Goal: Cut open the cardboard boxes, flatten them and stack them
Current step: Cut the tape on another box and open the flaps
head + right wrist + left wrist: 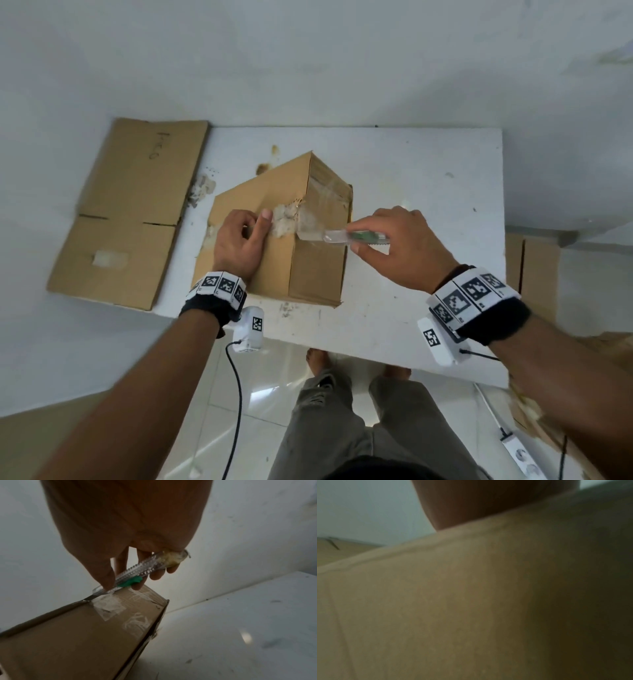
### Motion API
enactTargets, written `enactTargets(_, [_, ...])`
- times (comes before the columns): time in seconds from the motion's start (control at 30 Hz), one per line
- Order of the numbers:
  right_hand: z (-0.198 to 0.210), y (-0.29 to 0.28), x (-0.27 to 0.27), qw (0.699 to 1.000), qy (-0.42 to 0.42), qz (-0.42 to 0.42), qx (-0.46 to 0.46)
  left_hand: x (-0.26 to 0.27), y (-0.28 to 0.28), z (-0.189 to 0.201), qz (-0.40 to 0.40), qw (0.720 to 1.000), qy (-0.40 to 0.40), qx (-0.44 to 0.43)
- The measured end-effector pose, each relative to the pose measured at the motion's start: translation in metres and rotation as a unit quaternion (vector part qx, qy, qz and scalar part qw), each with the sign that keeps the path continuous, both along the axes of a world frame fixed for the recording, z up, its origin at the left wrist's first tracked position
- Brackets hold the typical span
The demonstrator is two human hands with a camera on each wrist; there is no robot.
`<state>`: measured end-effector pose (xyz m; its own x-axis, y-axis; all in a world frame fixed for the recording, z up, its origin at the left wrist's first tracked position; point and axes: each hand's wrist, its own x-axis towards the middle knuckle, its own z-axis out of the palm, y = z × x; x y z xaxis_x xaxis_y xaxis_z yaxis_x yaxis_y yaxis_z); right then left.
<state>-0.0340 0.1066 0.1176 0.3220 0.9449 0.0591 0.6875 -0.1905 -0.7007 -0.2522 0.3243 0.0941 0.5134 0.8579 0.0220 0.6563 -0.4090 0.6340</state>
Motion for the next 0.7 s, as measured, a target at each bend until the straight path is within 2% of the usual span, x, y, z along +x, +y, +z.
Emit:
enactTargets(0.13, [0.007, 0.015, -0.001, 0.997, -0.064, 0.035, 0.033, -0.001, 0.005, 0.0, 0.014, 1.0, -0.022, -0.002])
enactTargets(0.33, [-0.002, 0.017, 0.004, 0.993, -0.121, -0.004, 0.015, 0.012, -0.005, -0.011, 0.02, 0.999, -0.036, -0.008])
enactTargets(0.53, [-0.015, -0.015, 0.012, 0.988, -0.142, -0.052, -0.014, 0.032, -0.02, -0.033, 0.015, 1.0, 0.006, 0.024])
enactTargets(0.7, [-0.027, -0.019, 0.009, 0.986, -0.142, -0.073, -0.05, 0.044, -0.025, -0.04, -0.005, 0.999, 0.024, 0.033])
